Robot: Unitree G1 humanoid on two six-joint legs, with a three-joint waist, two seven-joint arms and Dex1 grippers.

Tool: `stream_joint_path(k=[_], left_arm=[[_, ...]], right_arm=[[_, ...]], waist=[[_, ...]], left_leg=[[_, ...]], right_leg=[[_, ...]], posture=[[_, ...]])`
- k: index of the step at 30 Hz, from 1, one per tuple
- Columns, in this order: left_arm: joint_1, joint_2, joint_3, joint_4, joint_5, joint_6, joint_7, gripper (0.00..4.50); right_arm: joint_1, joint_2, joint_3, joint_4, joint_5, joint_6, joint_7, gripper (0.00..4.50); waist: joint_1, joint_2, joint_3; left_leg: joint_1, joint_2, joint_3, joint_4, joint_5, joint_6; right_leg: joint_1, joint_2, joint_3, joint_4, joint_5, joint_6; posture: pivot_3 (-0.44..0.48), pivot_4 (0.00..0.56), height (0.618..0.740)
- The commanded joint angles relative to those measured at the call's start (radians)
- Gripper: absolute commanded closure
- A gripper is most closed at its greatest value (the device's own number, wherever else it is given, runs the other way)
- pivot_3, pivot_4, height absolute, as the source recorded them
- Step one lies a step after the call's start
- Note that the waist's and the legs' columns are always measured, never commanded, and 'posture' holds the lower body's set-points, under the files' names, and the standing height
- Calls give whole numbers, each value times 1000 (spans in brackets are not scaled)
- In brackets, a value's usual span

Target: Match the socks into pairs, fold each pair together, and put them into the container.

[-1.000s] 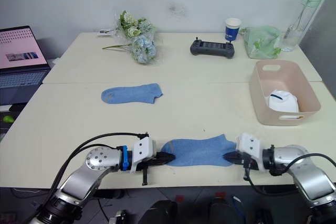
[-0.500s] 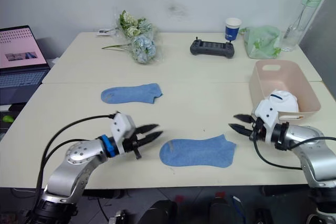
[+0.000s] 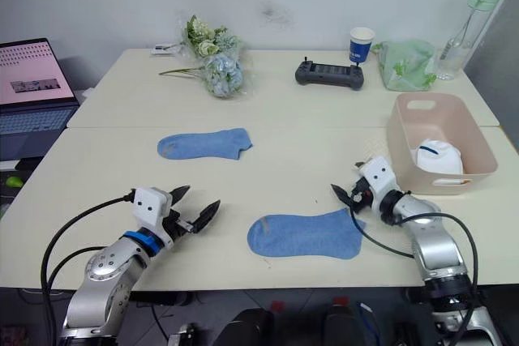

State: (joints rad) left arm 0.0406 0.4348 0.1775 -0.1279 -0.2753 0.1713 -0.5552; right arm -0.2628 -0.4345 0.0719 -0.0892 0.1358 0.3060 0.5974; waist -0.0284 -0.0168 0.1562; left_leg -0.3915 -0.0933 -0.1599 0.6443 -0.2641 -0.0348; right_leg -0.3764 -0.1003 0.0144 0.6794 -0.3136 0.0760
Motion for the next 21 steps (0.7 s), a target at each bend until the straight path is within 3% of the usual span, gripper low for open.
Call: stream_joint_path(k=[1,8,17,20,21], left_arm=[[-49,45,45,1,-9,22,4,20],[-308,66,-37,196,76,34,21,20],[-623,-28,-150,693,148,-106,-59,20],[-720,-29,-166,913,210,-146,-1,20],[-737,-26,-165,956,219,-162,12,419]], right_arm=[[-30,31,44,-105,-5,48,-21,0],[-84,19,57,-168,54,145,47,0],[-73,-24,42,-228,96,198,78,0],[-81,-16,51,-226,73,201,51,0],[-79,-18,51,-229,68,200,46,0]], waist=[[0,0,0],[7,-1,0],[-12,-1,0],[-14,-1,-1],[-14,-2,-1]], left_leg=[[0,0,0,0,0,0],[-2,-2,-1,1,0,0],[-4,-1,0,1,0,0],[-4,0,0,1,0,0],[-4,0,0,1,0,0]], right_leg=[[-1,0,0,0,0,0],[-2,0,-1,0,0,0],[-4,0,-1,2,0,0],[-5,1,-1,2,0,0],[-5,1,-1,2,0,0]], posture=[[0,150,740],[0,150,740],[0,150,740],[0,150,740],[0,150,740]])
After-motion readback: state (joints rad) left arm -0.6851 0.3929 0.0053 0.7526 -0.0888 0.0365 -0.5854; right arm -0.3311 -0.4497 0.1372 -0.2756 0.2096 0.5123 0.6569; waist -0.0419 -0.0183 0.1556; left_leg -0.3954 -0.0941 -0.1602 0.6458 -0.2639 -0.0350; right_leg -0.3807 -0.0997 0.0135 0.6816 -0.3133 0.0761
